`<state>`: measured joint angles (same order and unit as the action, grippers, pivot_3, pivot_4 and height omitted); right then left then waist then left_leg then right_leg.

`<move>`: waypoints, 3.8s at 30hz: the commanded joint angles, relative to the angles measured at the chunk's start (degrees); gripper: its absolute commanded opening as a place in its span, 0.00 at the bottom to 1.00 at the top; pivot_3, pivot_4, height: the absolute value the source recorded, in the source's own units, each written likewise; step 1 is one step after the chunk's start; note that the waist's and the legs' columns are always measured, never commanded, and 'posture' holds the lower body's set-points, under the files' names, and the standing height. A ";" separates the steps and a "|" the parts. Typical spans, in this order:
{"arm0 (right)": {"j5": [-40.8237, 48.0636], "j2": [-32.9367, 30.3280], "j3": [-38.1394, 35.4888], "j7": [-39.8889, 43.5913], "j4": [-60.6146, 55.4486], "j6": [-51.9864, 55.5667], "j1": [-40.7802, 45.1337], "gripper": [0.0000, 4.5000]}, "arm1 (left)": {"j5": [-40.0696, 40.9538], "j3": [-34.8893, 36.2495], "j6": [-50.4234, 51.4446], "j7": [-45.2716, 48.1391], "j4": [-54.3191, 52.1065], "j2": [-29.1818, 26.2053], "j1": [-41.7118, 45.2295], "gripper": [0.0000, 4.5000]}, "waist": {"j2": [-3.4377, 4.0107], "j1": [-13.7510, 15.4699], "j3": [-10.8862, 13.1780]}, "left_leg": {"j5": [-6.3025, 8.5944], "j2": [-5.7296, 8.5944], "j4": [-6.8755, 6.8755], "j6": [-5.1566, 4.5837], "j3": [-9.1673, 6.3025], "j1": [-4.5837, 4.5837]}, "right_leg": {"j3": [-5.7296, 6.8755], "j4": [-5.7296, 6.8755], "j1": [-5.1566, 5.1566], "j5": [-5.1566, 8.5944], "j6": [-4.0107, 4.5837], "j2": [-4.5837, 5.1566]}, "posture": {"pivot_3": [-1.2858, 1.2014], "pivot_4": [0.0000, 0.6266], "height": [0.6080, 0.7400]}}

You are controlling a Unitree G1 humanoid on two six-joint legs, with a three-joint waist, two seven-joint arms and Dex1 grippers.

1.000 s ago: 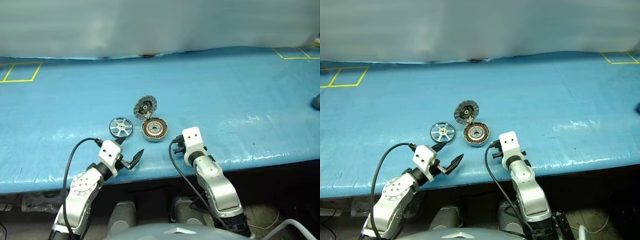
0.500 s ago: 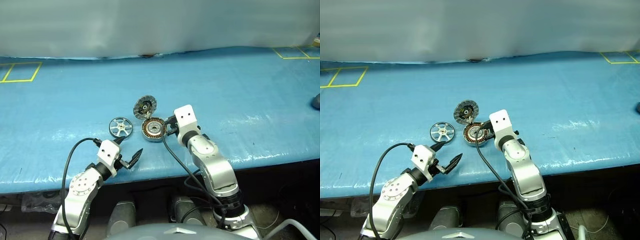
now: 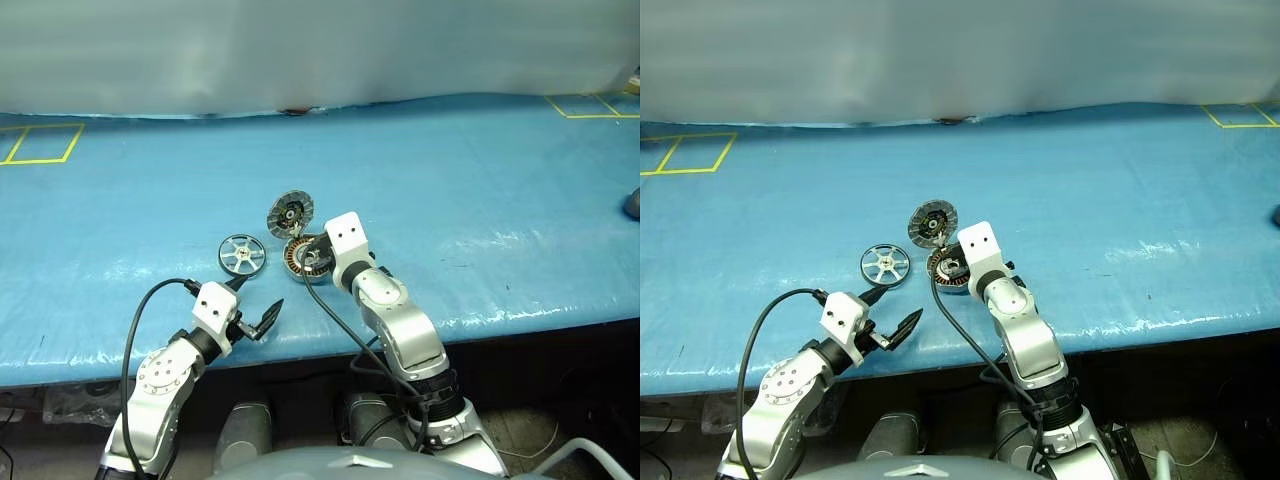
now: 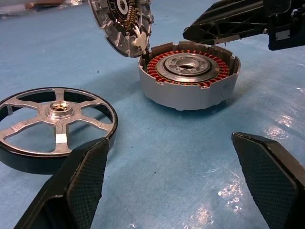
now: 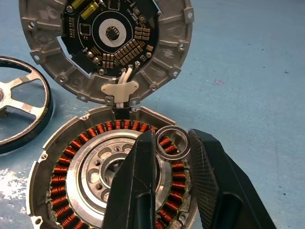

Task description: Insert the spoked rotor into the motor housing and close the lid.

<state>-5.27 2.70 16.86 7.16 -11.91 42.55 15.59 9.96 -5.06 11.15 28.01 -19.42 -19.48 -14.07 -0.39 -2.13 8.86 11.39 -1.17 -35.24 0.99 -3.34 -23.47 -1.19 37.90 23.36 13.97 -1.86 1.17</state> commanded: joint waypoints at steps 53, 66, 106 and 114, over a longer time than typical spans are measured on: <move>4.61 1.94 1.40 -0.28 -0.73 1.07 -1.37 0.15 | 0.82 -0.28 1.28 0.00 -2.71 0.28 -0.22 1.00 | 0.00 -0.02 -0.01 | 0.00 -0.01 -0.05 0.00 0.00 0.01 | -0.02 0.03 -0.01 -0.01 -0.01 -0.02 | 0.52 0.24 1.00; 4.90 1.80 0.86 -0.57 -1.14 -0.22 -0.84 0.15 | 0.92 -0.50 1.26 0.10 -2.29 0.37 -0.23 1.00 | 0.00 -0.01 -0.01 | 0.00 -0.01 -0.05 0.00 0.00 0.00 | -0.03 0.03 -0.01 -0.01 -0.01 -0.02 | 0.52 0.24 1.00; 5.59 1.42 1.25 -0.78 0.07 1.34 -0.87 0.15 | 0.77 -0.75 2.17 -0.57 -2.83 0.65 -0.35 1.00 | 0.00 -0.01 -0.01 | 0.00 -0.01 -0.07 0.00 0.00 0.01 | -0.03 0.04 -0.02 -0.01 -0.01 -0.02 | 0.52 0.24 1.00; 5.78 1.21 1.32 -0.92 -1.10 2.60 -1.28 0.15 | 0.74 -0.85 2.16 -0.53 -2.70 0.66 -0.41 1.00 | 0.00 -0.01 -0.02 | 0.00 -0.01 -0.07 0.00 0.00 0.01 | -0.03 0.04 -0.03 -0.01 -0.01 -0.02 | 0.52 0.24 1.00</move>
<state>0.23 3.22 18.14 6.26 -11.30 44.60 14.32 10.15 -5.65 13.48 27.54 -19.90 -19.13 -14.43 -0.39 -2.13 8.84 11.39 -1.17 -35.31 0.99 -3.34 -23.46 -1.22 37.94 23.33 13.96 -1.87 1.15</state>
